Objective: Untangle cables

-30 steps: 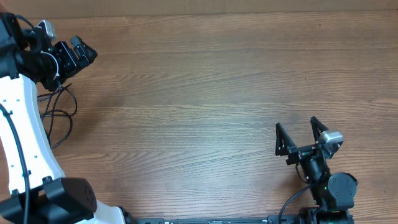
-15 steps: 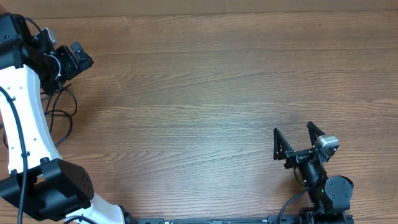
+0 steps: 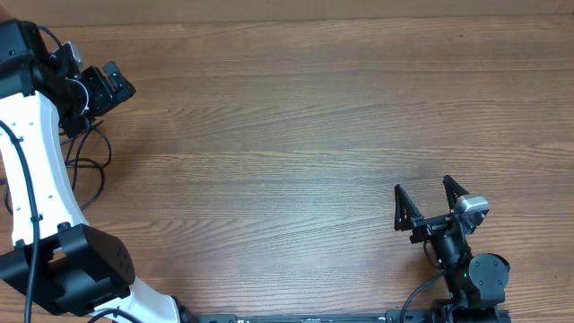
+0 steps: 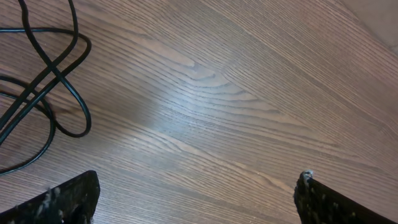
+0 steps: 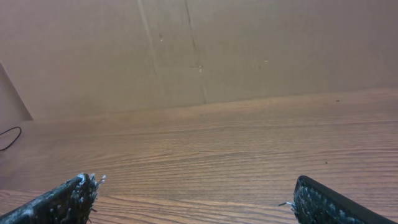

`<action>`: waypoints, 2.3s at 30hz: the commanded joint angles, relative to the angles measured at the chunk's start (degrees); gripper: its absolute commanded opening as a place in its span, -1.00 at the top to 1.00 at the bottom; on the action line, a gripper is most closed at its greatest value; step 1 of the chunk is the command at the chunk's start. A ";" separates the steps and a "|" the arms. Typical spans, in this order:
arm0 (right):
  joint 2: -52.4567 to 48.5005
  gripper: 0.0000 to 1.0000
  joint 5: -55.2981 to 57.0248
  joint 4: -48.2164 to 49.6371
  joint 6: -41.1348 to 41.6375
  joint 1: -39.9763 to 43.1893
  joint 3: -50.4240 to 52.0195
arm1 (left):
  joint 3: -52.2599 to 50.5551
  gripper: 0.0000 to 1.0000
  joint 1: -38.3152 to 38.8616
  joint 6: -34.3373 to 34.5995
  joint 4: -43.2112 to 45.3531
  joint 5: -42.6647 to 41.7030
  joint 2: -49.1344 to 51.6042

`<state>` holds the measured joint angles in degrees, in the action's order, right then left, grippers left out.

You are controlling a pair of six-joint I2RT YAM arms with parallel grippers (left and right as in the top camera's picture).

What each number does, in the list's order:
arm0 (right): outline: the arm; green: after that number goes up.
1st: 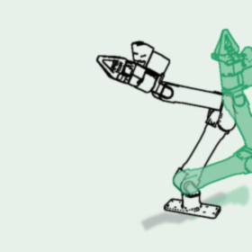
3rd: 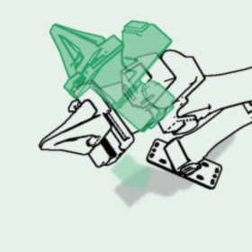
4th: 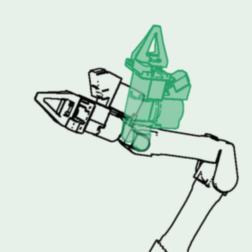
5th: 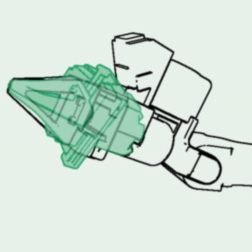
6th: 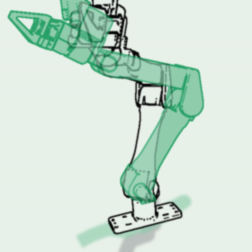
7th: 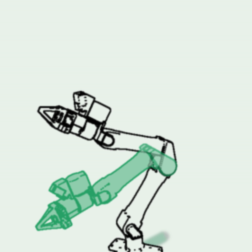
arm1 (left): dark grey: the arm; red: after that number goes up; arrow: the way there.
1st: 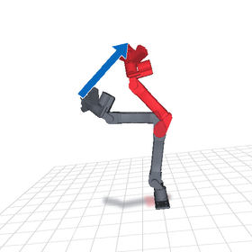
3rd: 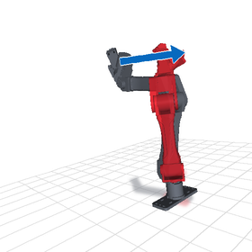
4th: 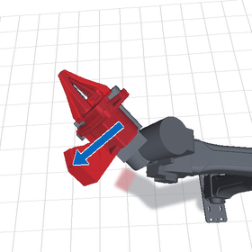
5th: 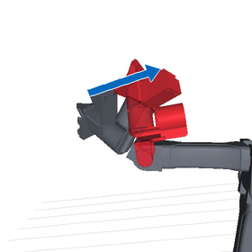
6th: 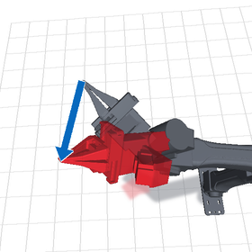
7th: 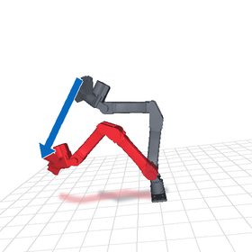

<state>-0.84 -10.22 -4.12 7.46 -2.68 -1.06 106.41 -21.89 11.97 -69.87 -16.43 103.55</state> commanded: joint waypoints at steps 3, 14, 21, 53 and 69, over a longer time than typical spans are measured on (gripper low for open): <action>0.68 -1.00 0.26 0.20 -0.09 -0.26 0.59 | -0.09 -0.99 -0.22 0.44 0.04 0.52 0.70; 0.68 -1.00 0.28 0.20 -0.09 -0.26 0.59 | -0.57 -0.99 -0.17 0.44 0.07 0.52 -0.33; 0.68 -1.00 0.28 0.20 -0.09 -0.26 0.59 | -9.38 -0.99 -0.11 0.46 1.31 0.52 -10.27; 0.68 -1.00 0.28 0.20 -0.09 -0.26 0.59 | -72.22 -0.99 1.38 -14.60 49.77 -11.69 -42.62; 0.68 -1.00 0.28 0.20 -0.09 -0.26 0.59 | -105.09 -0.99 15.54 -14.97 85.57 5.88 -83.82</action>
<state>-0.84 -10.22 -4.10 7.46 -2.68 -1.06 5.10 -8.05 -1.78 14.11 -17.52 25.43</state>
